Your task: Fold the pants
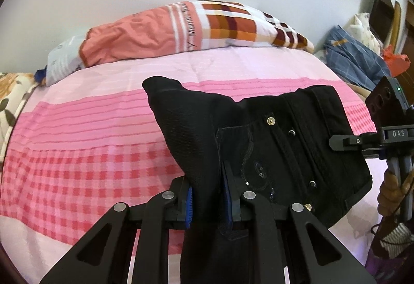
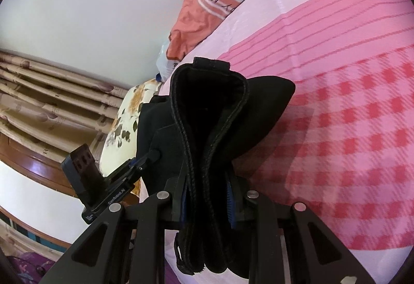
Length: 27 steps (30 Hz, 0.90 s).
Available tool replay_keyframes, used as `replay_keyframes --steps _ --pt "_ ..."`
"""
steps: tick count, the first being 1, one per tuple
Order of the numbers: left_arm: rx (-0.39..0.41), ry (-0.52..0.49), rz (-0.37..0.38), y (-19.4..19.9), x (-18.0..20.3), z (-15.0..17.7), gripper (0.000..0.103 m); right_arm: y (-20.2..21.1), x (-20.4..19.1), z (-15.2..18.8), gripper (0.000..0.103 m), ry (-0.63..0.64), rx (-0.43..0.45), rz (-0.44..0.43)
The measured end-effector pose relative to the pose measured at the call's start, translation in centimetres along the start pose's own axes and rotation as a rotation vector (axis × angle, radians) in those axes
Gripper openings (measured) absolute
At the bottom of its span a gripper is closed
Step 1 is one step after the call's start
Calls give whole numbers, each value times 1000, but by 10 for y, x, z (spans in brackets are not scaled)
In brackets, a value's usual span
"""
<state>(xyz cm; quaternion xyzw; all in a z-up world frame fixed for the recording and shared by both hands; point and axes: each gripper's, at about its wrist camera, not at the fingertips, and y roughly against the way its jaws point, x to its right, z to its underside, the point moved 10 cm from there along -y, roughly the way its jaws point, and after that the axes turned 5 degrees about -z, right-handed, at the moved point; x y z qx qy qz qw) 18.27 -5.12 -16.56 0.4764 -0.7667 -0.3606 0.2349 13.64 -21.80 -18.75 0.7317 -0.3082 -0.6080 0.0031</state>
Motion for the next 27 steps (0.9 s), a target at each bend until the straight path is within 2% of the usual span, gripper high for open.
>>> replay_keyframes --steps 13,27 --pt "31 69 -66 15 -65 -7 19 -52 -34 -1 23 33 -56 -33" --pt "53 116 -106 19 -112 -13 19 -85 -54 -3 23 35 -78 -52"
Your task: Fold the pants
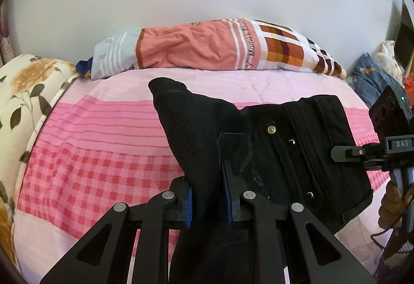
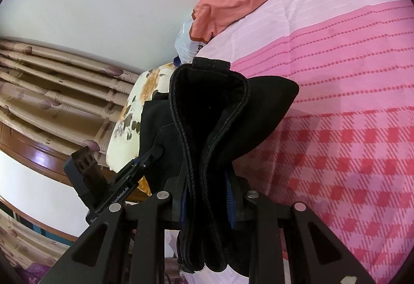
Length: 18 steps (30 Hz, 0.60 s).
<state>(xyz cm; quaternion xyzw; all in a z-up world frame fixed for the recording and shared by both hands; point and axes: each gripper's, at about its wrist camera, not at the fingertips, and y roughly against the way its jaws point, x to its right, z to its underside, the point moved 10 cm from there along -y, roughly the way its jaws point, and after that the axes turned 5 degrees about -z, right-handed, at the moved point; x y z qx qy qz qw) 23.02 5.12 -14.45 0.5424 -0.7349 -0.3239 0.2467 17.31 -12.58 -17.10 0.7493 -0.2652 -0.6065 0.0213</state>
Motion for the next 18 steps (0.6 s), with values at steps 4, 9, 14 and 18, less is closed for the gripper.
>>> replay_keyframes --steps 4,9,14,18 --pt "5 7 -13 -2 -11 -4 19 -9 -4 -2 23 -1 -4 -6" --pt "12 21 -32 -6 -27 -11 19 -22 -9 -8 23 1 -10 -13" --pt "17 26 -49 -11 -41 -18 19 -33 -14 -16 23 4 -14 -16" --pt "19 36 -56 -17 -52 -23 19 -42 -14 -22 23 5 -20 -17"
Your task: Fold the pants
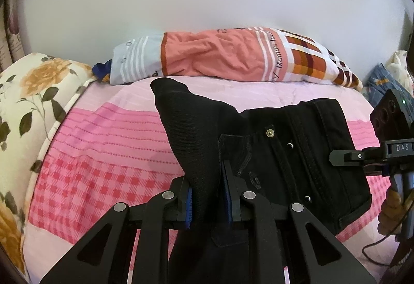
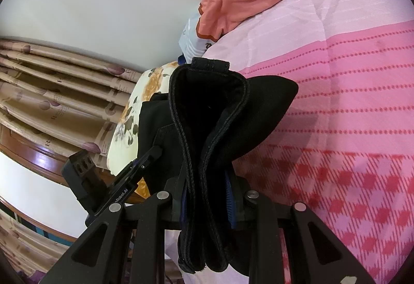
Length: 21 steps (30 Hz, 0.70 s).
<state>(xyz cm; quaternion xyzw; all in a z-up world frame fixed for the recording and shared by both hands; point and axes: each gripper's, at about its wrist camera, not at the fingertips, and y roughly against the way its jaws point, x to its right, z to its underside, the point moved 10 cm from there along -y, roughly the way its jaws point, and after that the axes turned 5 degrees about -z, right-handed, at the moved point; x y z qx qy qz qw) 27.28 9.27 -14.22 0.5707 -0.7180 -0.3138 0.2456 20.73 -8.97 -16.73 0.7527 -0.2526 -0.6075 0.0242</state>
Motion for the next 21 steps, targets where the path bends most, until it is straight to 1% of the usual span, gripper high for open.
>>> replay_keyframes --steps 10,21 --pt "-9 32 -12 -20 -23 -9 19 -26 2 -18 23 0 -11 5" --pt "1 48 -25 -34 -41 -23 19 -39 2 -28 23 2 -9 2"
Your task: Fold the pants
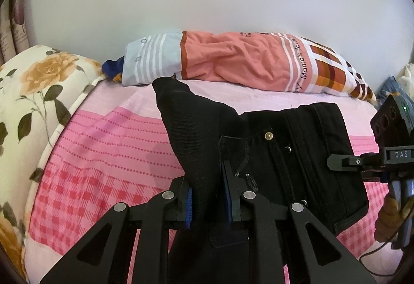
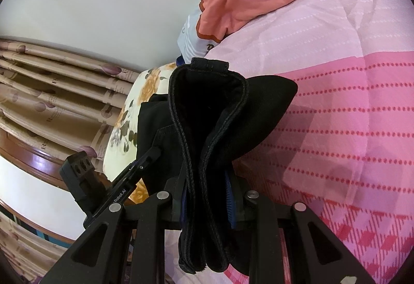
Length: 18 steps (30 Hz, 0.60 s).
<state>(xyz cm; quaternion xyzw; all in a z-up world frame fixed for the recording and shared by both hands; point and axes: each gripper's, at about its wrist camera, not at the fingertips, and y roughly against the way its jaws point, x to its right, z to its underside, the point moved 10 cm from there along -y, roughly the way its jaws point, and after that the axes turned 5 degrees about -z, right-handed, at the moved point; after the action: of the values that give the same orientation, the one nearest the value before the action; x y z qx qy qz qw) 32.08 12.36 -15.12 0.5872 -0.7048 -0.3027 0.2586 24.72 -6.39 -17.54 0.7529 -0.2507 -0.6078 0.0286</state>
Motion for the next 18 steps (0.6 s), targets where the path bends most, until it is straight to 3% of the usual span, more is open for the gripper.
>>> replay_keyframes --steps 18 --pt "-6 20 -11 -29 -17 -11 19 -14 9 -12 23 -17 -1 4"
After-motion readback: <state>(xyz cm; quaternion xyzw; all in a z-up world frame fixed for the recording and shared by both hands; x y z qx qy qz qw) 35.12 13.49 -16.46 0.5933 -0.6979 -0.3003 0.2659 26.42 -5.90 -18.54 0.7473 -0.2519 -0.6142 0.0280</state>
